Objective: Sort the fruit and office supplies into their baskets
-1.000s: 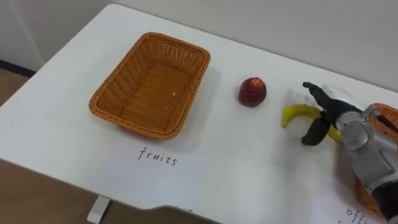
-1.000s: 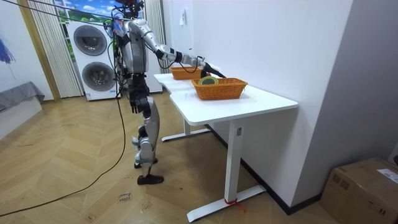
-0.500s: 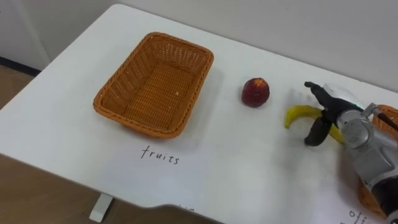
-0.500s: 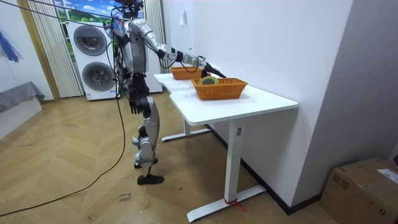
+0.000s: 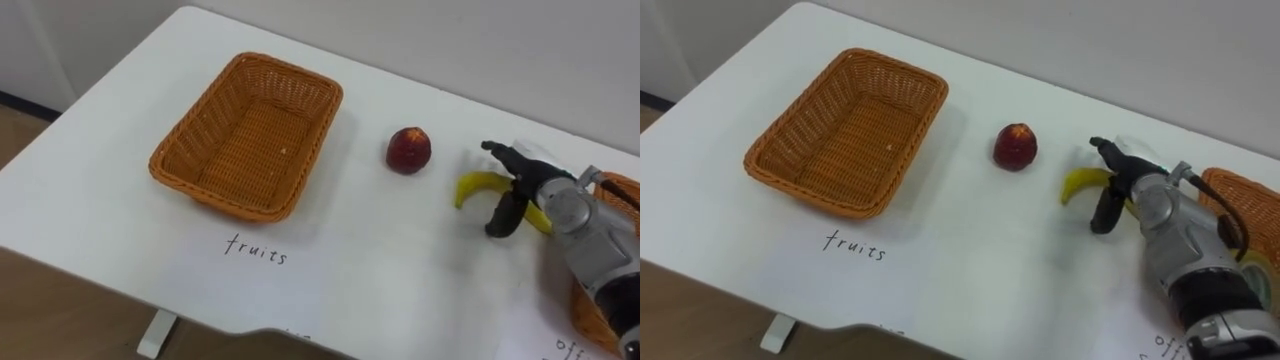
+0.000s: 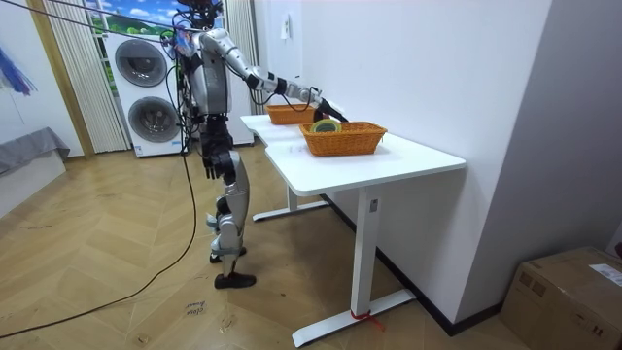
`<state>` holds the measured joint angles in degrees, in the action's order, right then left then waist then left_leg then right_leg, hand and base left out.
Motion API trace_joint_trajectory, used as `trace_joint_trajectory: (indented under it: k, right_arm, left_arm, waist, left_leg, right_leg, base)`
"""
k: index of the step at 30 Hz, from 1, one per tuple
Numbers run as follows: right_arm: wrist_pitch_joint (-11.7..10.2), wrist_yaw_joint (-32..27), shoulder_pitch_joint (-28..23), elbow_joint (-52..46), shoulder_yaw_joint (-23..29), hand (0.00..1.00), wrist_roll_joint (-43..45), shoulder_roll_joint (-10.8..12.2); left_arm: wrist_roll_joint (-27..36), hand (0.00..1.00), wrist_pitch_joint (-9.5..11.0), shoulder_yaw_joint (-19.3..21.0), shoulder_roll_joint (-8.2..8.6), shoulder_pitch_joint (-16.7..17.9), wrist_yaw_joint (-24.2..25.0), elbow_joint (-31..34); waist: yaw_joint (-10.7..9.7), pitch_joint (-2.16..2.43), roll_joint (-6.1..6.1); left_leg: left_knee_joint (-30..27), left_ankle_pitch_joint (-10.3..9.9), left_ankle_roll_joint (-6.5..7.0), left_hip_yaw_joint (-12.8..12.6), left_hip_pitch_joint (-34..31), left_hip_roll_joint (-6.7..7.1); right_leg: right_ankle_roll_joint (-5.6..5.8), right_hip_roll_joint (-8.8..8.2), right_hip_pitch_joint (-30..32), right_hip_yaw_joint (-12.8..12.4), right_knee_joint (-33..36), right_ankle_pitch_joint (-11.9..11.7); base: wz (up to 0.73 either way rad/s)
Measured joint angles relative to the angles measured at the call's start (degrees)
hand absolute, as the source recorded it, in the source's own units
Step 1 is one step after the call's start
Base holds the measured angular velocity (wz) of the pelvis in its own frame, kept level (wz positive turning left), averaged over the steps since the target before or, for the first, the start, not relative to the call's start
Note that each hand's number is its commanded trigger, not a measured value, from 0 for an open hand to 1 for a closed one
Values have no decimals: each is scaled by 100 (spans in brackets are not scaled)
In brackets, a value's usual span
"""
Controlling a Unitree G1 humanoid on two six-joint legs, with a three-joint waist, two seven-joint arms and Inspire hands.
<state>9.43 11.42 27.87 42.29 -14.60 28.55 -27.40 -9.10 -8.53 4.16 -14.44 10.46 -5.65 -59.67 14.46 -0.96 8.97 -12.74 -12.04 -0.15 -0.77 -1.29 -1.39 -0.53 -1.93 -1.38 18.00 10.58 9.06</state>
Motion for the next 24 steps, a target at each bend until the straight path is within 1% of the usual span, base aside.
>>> trace_joint_trajectory:
  k: [1, 7, 11, 24]
  right_arm:
    - [0, 12, 14, 26, -6, 99, -4, 0]
    - [3, 120, 16, 95, -15, 100, -87, -13]
    - [-7, -30, 27, 186, -47, 100, -149, -26]
    - [-7, -1, 31, 255, -48, 100, -497, -27]
  left_arm:
    - [0, 0, 4, -2, -10, -3, -1, 0]
    - [1, 0, 16, -9, -41, -37, -15, -3]
    - [1, 0, 26, -67, -49, -97, -17, -57]
    - [5, 0, 28, -105, -52, -101, -14, -60]
  waist:
    - [2, 1, 1]
    - [3, 1, 4]
    - [29, -3, 8]
    - [21, -5, 11]
  left_leg:
    - [0, 0, 0, 2, 1, 0]
    - [-4, 1, -2, 3, 16, 0]
    - [-2, 1, -2, 8, 10, 1]
    - [7, 1, -2, 44, 19, 3]
  right_leg:
    - [0, 0, -2, 2, 0, 0]
    - [-1, 0, -18, 4, 1, -1]
    - [-1, 1, -16, 8, -1, 0]
    - [0, 11, -52, 52, -93, 0]
  base:
    - [0]
    - [0]
    - [0]
    - [0]
